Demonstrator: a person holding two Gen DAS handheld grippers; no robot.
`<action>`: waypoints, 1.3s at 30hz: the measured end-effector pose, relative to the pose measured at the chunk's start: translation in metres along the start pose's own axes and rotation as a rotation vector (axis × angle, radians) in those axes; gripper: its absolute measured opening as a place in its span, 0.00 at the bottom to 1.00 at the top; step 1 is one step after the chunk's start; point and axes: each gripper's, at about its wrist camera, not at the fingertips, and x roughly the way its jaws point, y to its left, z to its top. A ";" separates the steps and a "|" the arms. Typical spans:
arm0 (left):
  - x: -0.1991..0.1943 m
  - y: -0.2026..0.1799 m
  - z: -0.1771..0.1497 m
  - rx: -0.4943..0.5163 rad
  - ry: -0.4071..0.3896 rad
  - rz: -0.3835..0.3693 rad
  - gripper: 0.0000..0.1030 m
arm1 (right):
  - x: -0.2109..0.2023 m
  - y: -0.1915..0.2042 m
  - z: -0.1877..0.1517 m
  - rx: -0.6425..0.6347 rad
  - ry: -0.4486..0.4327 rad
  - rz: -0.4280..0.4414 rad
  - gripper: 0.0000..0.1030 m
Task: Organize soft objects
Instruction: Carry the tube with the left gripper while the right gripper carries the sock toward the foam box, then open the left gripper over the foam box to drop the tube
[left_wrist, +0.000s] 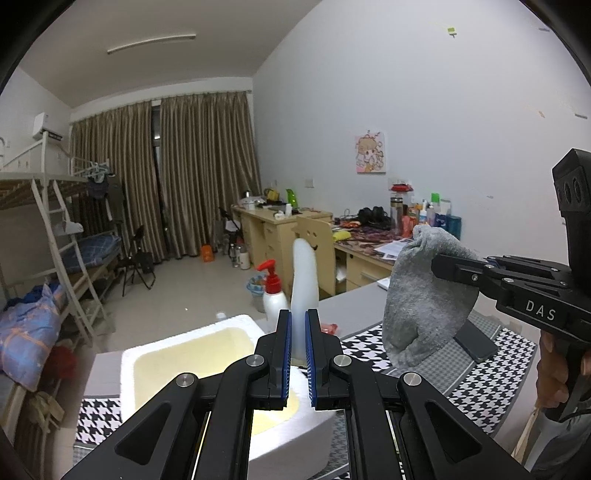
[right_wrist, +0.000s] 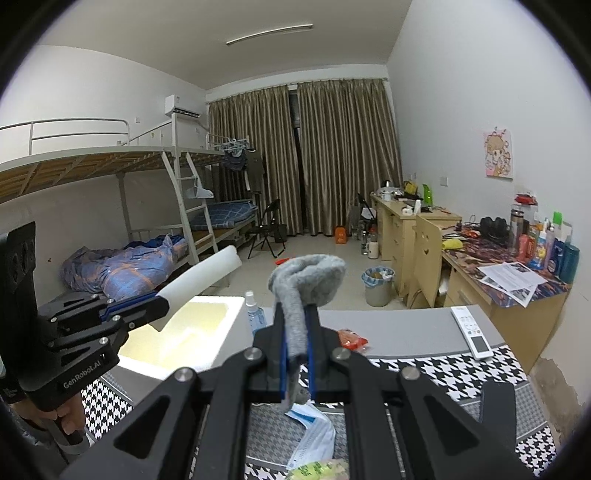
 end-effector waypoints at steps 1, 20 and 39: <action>0.000 0.001 0.001 0.000 0.000 0.004 0.07 | 0.001 0.001 0.001 -0.002 0.000 0.006 0.10; -0.003 0.028 0.000 -0.034 0.019 0.137 0.07 | 0.023 0.039 0.014 -0.058 0.003 0.120 0.10; 0.010 0.054 -0.011 -0.073 0.084 0.182 0.09 | 0.044 0.072 0.021 -0.091 0.022 0.180 0.10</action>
